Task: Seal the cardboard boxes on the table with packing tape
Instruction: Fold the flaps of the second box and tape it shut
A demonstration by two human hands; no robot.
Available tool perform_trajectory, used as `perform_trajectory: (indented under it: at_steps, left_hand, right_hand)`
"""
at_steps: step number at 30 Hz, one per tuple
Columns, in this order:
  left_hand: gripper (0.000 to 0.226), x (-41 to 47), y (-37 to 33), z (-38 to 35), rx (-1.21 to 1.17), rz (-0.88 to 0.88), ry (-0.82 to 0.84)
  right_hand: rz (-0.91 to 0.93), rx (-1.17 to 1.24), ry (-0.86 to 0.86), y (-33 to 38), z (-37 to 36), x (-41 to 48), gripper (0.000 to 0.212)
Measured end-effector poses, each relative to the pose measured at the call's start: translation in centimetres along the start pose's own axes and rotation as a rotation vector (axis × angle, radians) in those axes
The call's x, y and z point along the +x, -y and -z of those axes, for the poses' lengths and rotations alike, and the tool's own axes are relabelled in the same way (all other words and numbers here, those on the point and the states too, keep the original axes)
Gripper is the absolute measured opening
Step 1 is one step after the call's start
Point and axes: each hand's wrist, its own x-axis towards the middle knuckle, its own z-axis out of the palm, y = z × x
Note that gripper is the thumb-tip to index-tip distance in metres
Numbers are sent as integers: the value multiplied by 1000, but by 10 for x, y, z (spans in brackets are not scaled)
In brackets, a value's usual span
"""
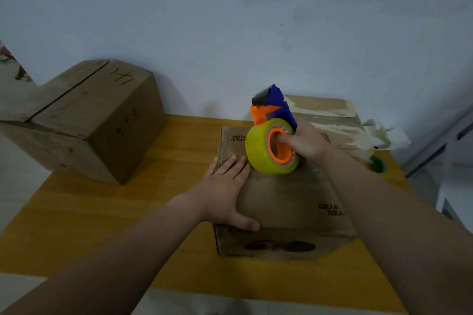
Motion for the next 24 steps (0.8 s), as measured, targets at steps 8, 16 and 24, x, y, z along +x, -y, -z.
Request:
perform_trajectory:
  at_steps: [8, 16, 24]
  left_hand:
    - [132, 9, 5, 9, 11, -14, 66]
    - [131, 8, 6, 7, 51, -25, 61]
    - [82, 2, -2, 31, -1082, 301, -288]
  right_hand:
    - [183, -425, -209, 4, 19, -35, 70]
    - [330, -774, -275, 5, 7, -43, 74]
    - [323, -768, -274, 5, 9, -46, 71]
